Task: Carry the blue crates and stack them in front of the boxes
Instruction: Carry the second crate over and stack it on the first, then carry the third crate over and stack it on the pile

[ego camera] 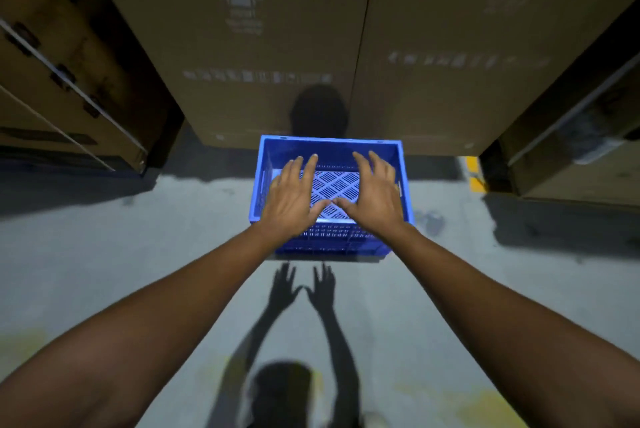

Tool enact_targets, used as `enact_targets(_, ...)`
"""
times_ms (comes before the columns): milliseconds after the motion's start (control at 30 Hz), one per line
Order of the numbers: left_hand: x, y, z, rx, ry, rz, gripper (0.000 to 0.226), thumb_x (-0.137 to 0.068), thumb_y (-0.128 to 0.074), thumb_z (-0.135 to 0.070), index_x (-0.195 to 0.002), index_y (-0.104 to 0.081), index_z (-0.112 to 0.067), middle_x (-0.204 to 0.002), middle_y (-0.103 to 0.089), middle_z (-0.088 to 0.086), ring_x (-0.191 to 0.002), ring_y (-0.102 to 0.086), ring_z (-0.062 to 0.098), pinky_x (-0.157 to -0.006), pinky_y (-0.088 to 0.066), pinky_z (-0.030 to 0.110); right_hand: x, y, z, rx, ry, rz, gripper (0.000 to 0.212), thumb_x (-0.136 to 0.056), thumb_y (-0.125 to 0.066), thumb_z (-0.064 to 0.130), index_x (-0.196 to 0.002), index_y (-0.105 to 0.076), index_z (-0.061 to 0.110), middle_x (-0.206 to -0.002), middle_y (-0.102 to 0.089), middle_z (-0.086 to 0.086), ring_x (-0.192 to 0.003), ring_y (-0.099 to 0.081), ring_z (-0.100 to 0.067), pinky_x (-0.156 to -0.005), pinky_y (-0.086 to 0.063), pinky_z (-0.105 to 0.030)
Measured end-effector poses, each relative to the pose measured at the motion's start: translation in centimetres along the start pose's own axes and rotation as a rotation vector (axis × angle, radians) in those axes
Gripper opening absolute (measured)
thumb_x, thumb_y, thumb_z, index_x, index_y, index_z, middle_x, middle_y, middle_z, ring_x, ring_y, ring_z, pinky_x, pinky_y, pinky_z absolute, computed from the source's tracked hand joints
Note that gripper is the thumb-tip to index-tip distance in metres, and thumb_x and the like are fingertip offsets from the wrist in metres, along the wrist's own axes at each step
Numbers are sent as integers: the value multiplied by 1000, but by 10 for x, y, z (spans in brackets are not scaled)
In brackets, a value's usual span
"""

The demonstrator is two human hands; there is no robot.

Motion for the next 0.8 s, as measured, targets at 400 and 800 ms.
enact_targets(400,184,297,-144,403,174,-482,69,-92,-60,-43,-148,-30,-16,-149,-38,4,-136,-36,19,-104,-35,28,180,302,91,-436,250,-280,78,-79,-79,37,-144,-42,17,-151,-37,-6,-138,-36,-21,-105,-25,-17)
enact_targets(800,400,392,-228,507,270,-788,54,-95,-48,-48,-143,-38,-24,-142,-46,-4,-132,-43,11,-105,-43,39,372,376,150,-729,467,-210,70,-80,-74,47,-140,-45,23,-141,-46,5,-129,-46,-13,-93,-52,-42)
Point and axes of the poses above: each hand's wrist, its own x-axis away from the middle knuckle, its own y-axis out of the back of the hand, z = x × y, the point moved 10 cm from there along -x, towards the middle knuckle
